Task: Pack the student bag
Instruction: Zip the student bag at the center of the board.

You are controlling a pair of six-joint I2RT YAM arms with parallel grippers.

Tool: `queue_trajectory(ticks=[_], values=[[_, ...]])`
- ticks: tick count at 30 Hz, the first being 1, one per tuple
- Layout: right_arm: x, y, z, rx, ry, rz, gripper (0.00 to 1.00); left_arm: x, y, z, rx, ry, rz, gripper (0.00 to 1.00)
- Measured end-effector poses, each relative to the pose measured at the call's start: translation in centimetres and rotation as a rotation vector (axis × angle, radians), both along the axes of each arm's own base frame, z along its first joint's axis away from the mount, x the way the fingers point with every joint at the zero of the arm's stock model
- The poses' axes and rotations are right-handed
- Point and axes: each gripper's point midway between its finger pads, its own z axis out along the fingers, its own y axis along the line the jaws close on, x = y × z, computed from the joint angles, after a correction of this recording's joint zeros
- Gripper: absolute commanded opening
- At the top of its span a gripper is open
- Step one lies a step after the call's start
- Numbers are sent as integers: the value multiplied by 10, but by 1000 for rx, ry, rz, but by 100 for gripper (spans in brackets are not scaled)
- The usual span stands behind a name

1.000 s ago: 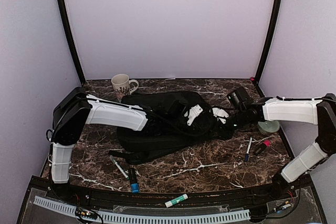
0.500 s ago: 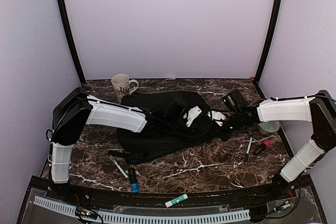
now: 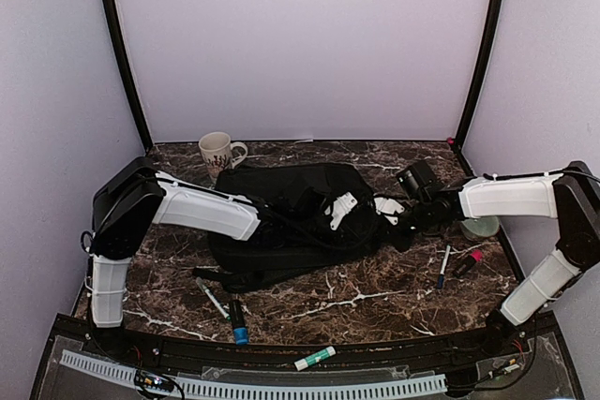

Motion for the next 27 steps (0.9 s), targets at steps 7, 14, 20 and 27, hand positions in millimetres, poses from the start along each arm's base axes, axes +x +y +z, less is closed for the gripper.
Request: queue_trajectory(ticks=[7, 14, 20, 27], values=[[11, -17, -2, -13, 1, -57, 0, -5, 6, -5, 6, 4, -2, 0], [12, -19, -2, -13, 2, -64, 0, -6, 7, -4, 3, 7, 0, 0], [9, -20, -3, -13, 11, -58, 0, -6, 8, -5, 4, 7, 2, 0], [4, -26, 3, -17, 0, -47, 0, -6, 9, -5, -1, 4, 4, 0]])
